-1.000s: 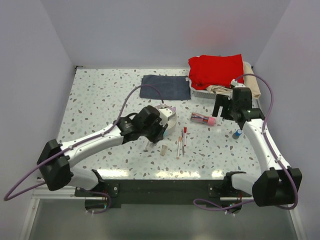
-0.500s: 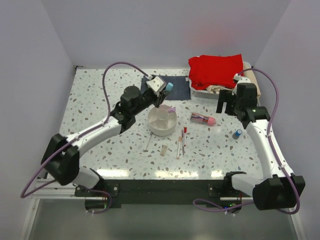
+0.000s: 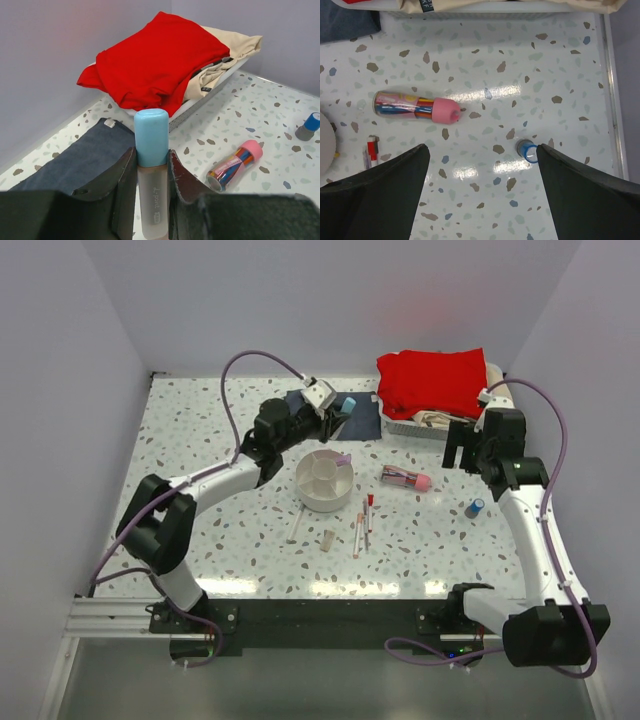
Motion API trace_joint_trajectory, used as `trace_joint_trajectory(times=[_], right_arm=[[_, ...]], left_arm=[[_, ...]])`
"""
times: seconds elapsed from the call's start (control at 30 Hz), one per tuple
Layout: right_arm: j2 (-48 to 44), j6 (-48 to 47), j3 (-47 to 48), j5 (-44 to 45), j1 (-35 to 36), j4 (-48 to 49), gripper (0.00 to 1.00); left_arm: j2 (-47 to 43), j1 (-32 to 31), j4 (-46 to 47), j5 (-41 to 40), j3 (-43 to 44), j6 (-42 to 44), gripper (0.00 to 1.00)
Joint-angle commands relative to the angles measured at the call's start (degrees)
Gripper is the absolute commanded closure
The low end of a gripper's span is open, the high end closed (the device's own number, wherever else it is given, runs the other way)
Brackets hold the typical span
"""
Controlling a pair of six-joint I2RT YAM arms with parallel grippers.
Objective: Sort the stationery into containers
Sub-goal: Place the pen in the storage box.
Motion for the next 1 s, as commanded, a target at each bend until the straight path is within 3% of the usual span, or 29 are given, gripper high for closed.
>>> trace_joint_trajectory(times=[0.0, 0.5, 0.7, 0.73, 0.87, 0.97], right_arm=[[-0.9, -0.8, 0.5, 0.8, -0.2, -0.2, 0.08], [3.2, 0.1, 1.4, -0.8, -0.3, 1.2, 0.07], [5.1, 3.4, 0.9, -8.2, -0.3, -0.1, 0.1], [5.5, 4.2, 0.7, -9.5, -0.2, 0.1, 0.11], [7.0, 5.9, 0.1, -11.9, 0.3, 0.4, 0.1], [8.0, 7.7, -0.6, -12.9, 2.1, 0.4, 0.11]], left_arm=[[2.3, 1.1, 3.6, 2.1, 1.5, -2.5, 1.0], [3.7, 2.9, 2.3, 2.5, -3.4, -2.6, 1.0], [2.8, 3.0, 2.6, 1.7, -7.6, -3.3, 1.0], [2.8, 3.0, 2.5, 1.7, -7.8, -3.4, 0.96], [2.7, 3.0, 0.6, 0.7, -7.2, -3.8, 0.64], [1.3, 3.0, -2.2, -1.1, -5.7, -3.5, 0.52]])
